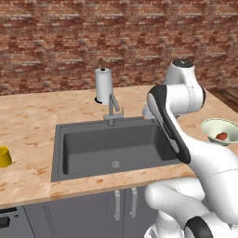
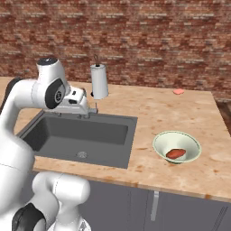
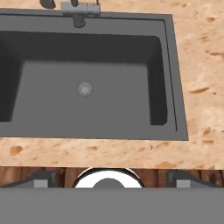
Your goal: Move the mug from next to the sink to the open cabinet. Then, move the bowl with the sweet potato to the fridge to clear the area for faucet cleaning.
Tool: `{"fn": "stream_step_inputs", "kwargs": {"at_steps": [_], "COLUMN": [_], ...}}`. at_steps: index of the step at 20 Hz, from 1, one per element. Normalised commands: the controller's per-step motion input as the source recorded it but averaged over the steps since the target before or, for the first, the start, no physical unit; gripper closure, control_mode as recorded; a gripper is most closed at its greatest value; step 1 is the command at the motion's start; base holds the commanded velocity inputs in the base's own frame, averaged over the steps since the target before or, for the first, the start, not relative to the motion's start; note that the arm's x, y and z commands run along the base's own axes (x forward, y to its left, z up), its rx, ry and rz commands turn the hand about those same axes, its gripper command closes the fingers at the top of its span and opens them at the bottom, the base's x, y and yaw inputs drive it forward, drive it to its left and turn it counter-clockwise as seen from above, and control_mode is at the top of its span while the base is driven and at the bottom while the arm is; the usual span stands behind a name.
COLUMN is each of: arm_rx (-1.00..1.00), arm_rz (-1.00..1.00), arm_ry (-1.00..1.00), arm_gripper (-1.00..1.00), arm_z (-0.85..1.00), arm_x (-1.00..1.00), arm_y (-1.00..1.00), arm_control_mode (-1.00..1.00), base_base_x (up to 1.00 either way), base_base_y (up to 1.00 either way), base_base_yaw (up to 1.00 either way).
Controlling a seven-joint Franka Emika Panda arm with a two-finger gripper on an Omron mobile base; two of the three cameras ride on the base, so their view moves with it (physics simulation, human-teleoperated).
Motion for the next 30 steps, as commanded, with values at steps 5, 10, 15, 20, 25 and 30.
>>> {"fn": "stream_step_inputs", "kwargs": {"at_steps": [5,10,15,20,25,30], "arm_rx": [-0.35,-0.23,0.37,0.02,0.0,0.0], "arm_rz": [-0.01,-0.03,0.0,0.0,0.0,0.0], "arm_ry": [0.0,0.0,0.03,0.0,0.0,0.0], "arm_gripper": [-1.0,-1.0,-1.0,-1.0,-1.0,-1.0], "arm_z": [-0.38,-0.39,0.05,0.0,0.0,0.0], "arm_x": [0.0,-0.1,0.04,-0.08,0.0,0.0], "arm_y": [1.0,0.95,-0.72,-0.03,0.0,0.0], "arm_control_mode": [-1.0,-1.0,-1.0,-1.0,1.0,1.0], "base_base_x": [0.0,0.0,0.0,0.0,-0.89,-0.53], "base_base_y": [0.0,0.0,0.0,0.0,0.84,1.0], "base_base_yaw": [0.0,0.0,0.0,0.0,-0.03,-0.17]}}
